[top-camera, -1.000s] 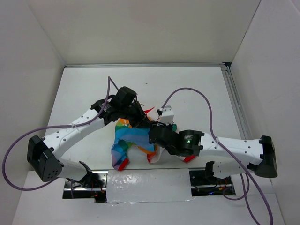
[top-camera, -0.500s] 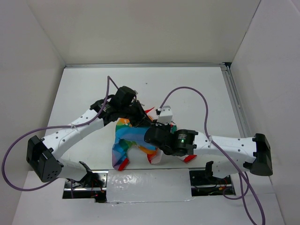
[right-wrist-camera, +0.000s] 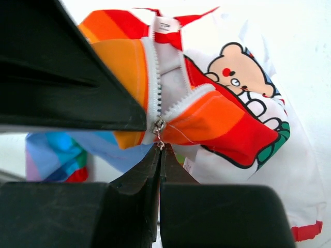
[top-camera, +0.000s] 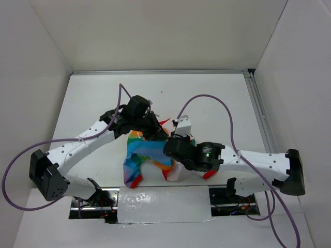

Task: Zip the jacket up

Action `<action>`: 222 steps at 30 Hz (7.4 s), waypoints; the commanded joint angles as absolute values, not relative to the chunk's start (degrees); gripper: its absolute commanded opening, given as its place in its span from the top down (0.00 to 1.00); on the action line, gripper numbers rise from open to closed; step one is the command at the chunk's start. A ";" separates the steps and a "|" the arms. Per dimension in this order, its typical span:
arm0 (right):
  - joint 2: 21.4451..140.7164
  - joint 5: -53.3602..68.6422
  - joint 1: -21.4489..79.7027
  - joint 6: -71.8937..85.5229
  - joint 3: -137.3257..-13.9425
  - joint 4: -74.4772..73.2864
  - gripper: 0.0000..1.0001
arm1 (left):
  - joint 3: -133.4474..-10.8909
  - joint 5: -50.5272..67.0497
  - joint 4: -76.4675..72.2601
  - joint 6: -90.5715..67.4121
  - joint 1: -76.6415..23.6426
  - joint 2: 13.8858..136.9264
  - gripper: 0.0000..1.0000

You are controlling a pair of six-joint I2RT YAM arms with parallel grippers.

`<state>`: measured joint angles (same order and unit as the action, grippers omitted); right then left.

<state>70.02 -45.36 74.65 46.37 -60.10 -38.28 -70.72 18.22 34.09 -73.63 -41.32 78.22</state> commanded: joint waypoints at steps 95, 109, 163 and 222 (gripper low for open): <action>66.09 36.47 36.57 20.74 -63.54 -39.28 1.00 | -66.44 -7.99 34.37 -21.83 -59.58 66.00 0.01; 67.94 42.63 34.81 20.30 -65.65 -40.78 1.00 | -66.62 -18.71 28.74 -8.70 -65.48 68.65 0.10; 62.84 42.73 31.90 26.63 -58.63 -29.45 1.00 | -64.51 -9.59 37.08 -58.28 -66.09 55.28 0.01; 78.40 31.11 37.88 41.31 -48.79 3.06 1.00 | -43.60 29.43 7.15 -61.77 -24.16 69.36 0.07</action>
